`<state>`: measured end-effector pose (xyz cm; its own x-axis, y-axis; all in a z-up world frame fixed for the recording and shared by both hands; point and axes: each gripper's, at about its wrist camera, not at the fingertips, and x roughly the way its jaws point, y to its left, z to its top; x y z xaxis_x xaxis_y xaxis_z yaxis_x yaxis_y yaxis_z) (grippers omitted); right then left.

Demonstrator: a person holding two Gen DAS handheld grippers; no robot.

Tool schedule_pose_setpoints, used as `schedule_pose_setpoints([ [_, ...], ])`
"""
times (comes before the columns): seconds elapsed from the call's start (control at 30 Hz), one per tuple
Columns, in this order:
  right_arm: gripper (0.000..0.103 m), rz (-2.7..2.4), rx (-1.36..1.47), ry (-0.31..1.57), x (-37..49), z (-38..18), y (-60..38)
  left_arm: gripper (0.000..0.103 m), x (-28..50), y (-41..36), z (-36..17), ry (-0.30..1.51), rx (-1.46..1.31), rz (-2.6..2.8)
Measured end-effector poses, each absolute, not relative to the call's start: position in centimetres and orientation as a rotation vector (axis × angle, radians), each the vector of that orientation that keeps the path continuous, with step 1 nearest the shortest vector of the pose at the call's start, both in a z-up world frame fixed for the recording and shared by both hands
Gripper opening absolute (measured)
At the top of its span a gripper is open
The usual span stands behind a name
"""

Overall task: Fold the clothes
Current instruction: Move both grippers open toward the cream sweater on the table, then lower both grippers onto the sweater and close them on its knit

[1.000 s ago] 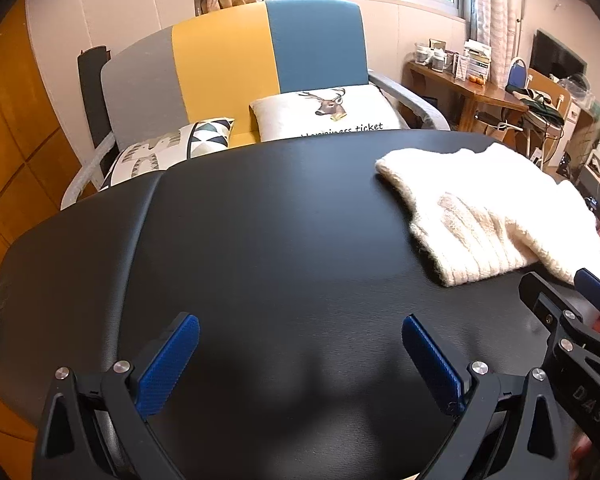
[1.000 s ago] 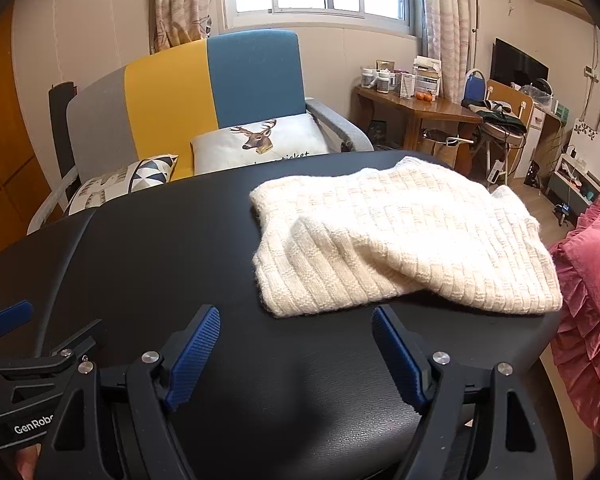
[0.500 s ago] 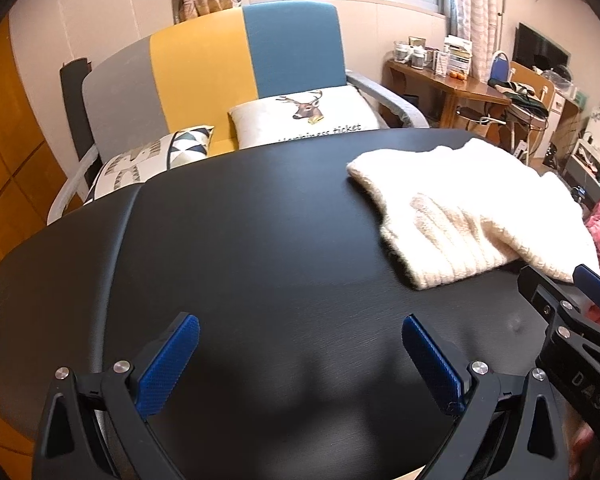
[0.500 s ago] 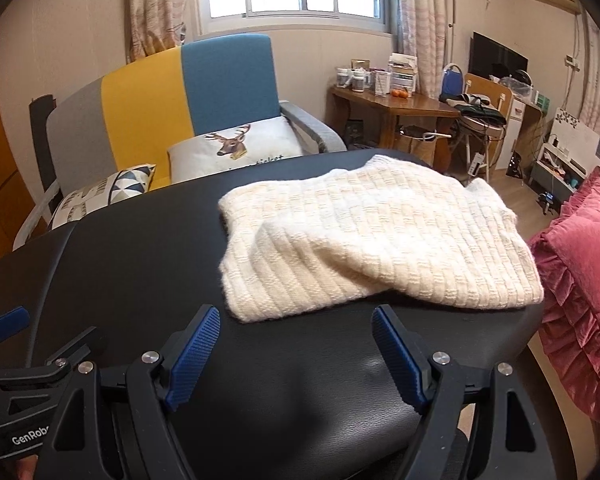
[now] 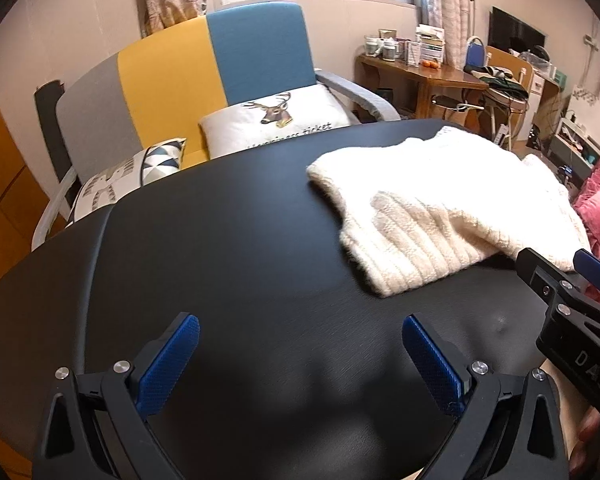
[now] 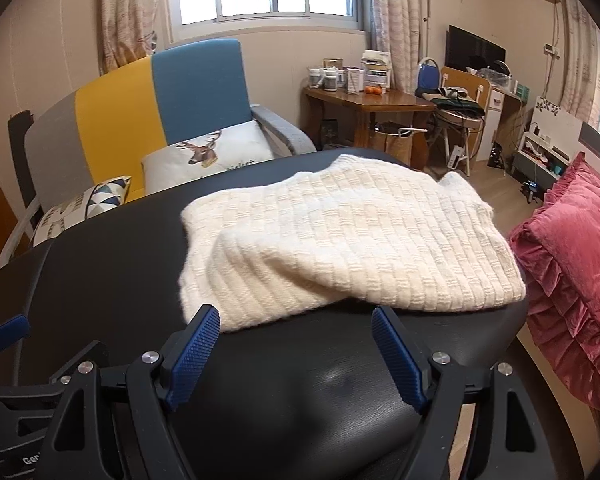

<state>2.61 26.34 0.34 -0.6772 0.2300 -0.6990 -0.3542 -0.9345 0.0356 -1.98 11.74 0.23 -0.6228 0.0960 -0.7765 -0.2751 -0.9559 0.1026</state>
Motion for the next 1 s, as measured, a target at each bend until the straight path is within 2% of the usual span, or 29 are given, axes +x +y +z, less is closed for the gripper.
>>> schedule_pose_setpoints([
  [0.53, 0.08, 2.568, -1.044, 0.366, 1.8, -1.5, 33.4, 0.103, -6.8, 15.4, -2.1, 0.273, -1.327, 2.533],
  [1.0, 0.08, 2.535, -0.931, 0.353, -1.8, 0.9, 43.6, 0.103, -16.4, 20.6, -2.9, 0.235, -1.397, 2.459],
])
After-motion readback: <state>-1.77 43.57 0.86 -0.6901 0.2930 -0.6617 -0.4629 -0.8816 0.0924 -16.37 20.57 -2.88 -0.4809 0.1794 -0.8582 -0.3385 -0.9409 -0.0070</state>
